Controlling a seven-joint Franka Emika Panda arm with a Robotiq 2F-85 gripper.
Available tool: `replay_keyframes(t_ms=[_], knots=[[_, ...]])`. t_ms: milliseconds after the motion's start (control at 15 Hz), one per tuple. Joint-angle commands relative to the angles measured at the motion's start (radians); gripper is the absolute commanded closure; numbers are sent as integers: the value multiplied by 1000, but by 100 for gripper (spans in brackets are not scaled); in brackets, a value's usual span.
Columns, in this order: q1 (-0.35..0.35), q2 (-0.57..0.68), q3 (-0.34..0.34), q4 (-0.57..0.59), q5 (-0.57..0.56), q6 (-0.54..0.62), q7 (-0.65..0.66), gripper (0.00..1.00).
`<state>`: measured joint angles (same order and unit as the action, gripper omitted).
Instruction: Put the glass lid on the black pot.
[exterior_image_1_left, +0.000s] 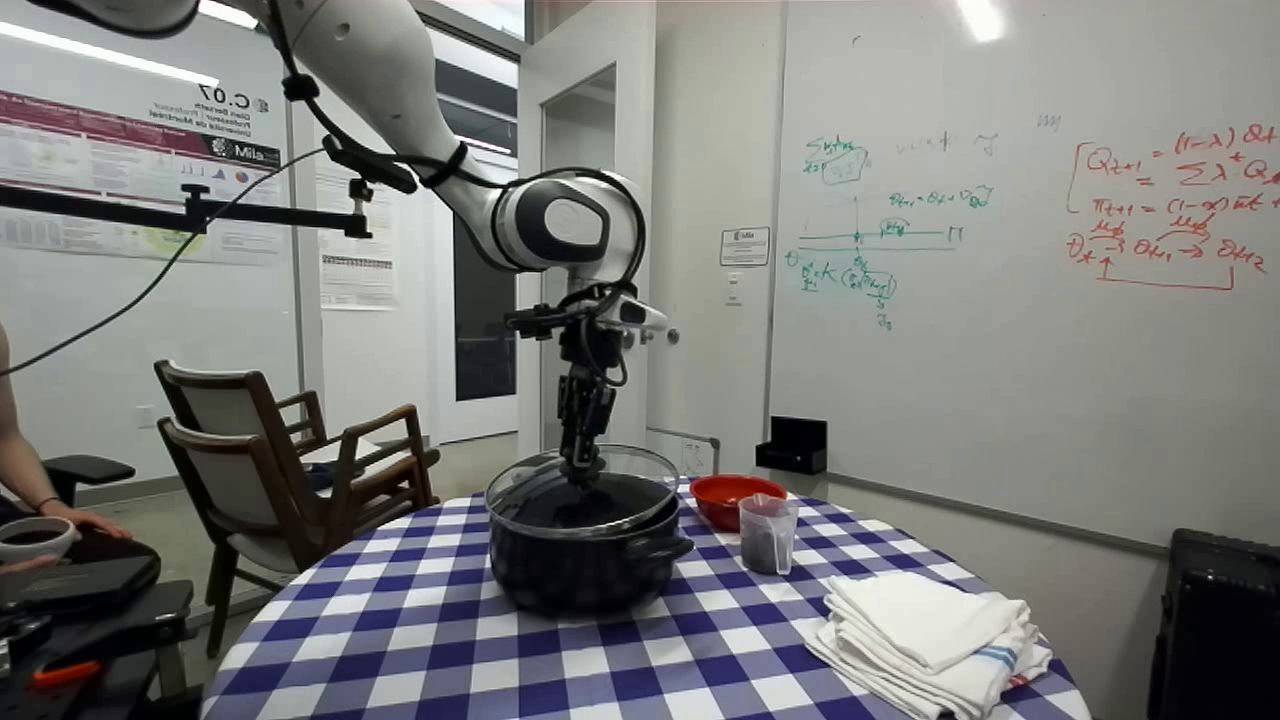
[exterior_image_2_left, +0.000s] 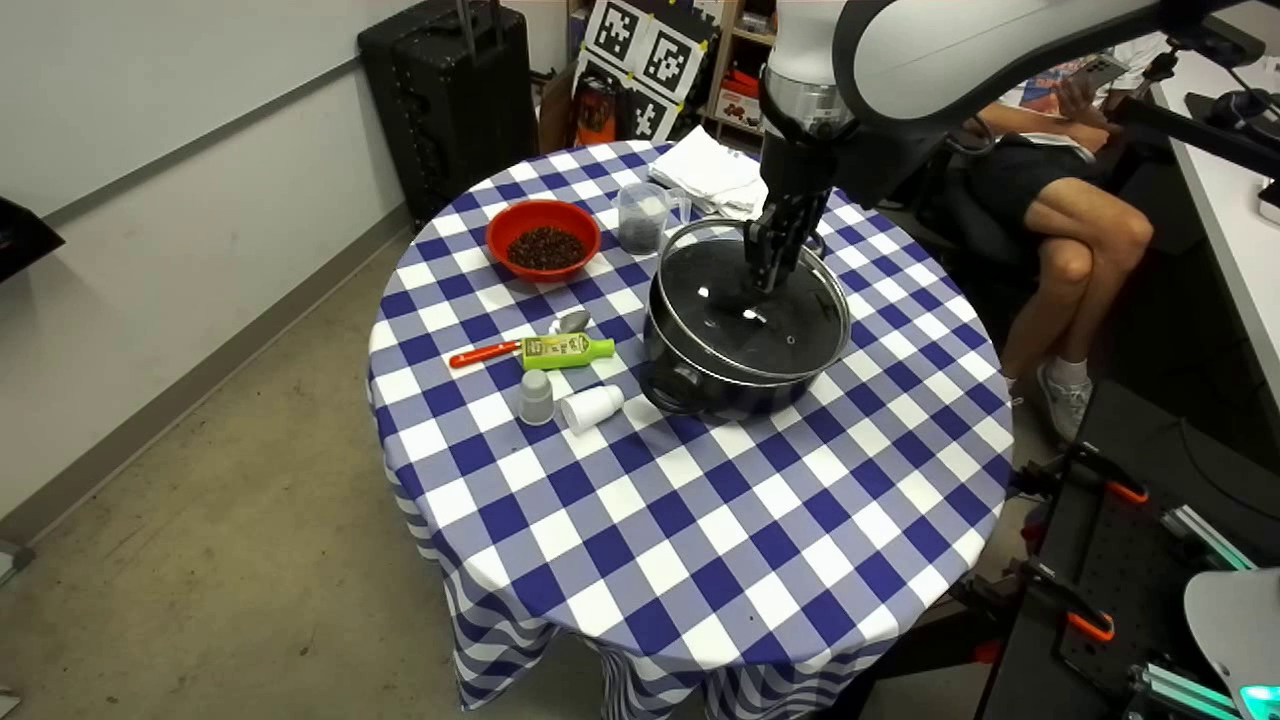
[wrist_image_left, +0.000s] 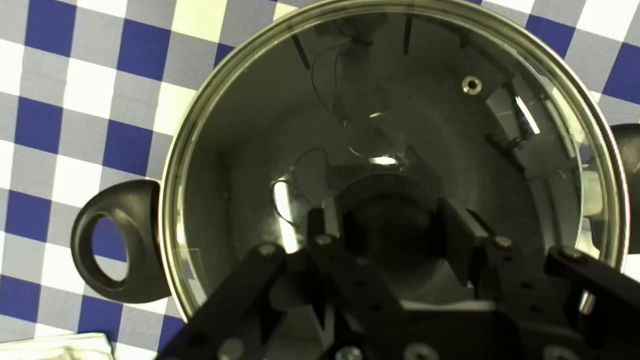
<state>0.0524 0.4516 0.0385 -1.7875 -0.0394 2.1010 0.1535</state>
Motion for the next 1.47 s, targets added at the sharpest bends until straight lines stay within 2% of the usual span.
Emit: replay_keyframes(t_ms=[0, 1400], knots=[[1, 4, -6, 64, 11, -22, -32, 75], [4, -3, -5, 31, 9, -46, -33, 75]])
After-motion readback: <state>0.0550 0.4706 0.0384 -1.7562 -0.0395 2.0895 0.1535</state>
